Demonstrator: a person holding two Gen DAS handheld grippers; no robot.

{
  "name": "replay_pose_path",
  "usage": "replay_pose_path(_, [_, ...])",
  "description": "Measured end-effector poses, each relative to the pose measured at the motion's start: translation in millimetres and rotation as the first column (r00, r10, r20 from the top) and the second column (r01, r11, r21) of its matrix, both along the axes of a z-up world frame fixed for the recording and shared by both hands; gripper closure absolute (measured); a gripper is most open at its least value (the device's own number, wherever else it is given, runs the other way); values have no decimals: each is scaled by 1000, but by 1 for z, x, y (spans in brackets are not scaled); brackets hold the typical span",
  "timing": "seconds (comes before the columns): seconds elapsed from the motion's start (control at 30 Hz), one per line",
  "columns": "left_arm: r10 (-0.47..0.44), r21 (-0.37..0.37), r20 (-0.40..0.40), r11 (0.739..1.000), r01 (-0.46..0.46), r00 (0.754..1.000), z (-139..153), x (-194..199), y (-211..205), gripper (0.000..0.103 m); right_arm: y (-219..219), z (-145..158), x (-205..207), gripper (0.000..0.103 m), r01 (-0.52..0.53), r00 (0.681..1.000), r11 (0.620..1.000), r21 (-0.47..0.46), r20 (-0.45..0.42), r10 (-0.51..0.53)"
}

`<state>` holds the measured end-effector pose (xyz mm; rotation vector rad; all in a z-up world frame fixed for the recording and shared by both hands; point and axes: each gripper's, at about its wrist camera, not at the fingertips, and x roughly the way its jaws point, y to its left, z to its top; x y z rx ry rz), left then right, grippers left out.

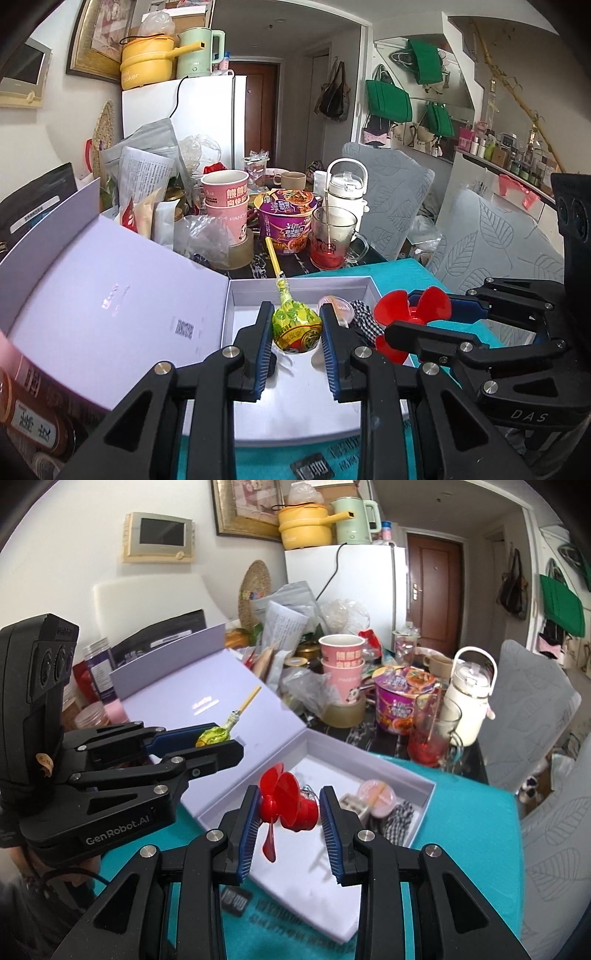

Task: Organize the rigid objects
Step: 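Carry the lollipop and red bow clip into the white box with both grippers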

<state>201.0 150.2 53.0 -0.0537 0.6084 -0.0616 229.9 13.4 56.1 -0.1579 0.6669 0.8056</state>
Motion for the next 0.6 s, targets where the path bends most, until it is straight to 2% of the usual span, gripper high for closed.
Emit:
replay_pose_path(0.37, [-14, 20, -29, 1000, 14, 999, -11, 58, 1, 78, 7, -6, 57, 71, 44, 999, 999, 19, 2, -44])
replay_pose_path(0.6, [-16, 8, -78, 1000, 17, 997, -32, 88, 7, 78, 11, -22, 88, 71, 48, 998, 998, 40, -41, -47])
